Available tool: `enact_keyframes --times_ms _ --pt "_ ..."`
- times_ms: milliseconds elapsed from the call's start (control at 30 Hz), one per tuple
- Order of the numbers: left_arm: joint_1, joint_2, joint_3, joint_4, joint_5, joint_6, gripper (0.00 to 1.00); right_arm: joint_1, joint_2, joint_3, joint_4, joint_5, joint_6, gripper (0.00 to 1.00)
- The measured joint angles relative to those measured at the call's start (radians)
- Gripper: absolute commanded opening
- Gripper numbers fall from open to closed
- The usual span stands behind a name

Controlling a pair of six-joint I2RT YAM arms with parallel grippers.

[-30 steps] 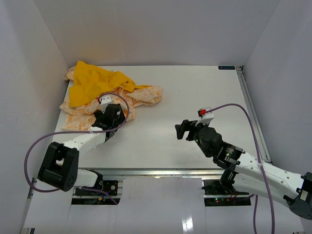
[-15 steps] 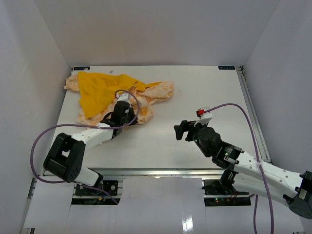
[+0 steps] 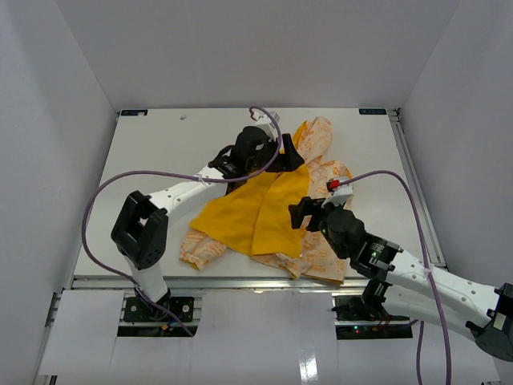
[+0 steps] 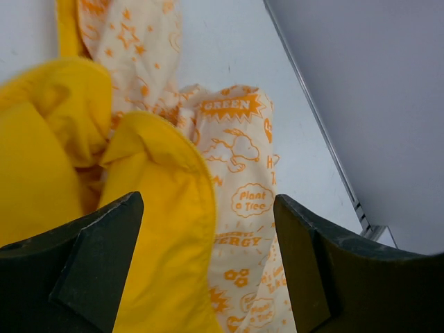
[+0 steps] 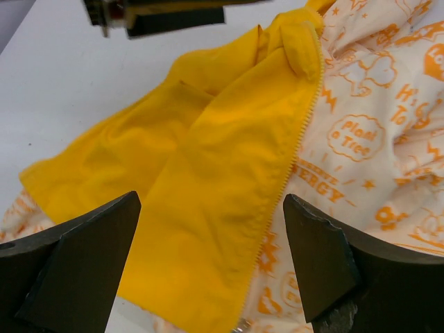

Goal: Zip up the jacket

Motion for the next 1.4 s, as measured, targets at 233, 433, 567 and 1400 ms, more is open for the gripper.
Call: enact_keyframes --times_ms 233,433,567,1400 --pt "0.074 -0.343 -0.182 -0.152 -0.208 0.038 0.85 0.000 -0.029 0.000 -0.015 0.021 0.011 0.93" --pt "0.232 -0.584 -0.521 -0.182 -0.231 0.026 0.77 -0.002 0.012 0.003 -0.025 0.036 0.012 1.00" --pt "0.224 -0.598 -0.661 -0.122 -0.044 0.045 0.76 -0.006 0.097 0.069 -0.128 0.029 0.026 0.89" --pt "-0.326 0.055 -0.085 -0.164 -0.212 0.164 0.67 -0.010 -0.726 -0.234 -0.399 -0.075 0.220 0.86"
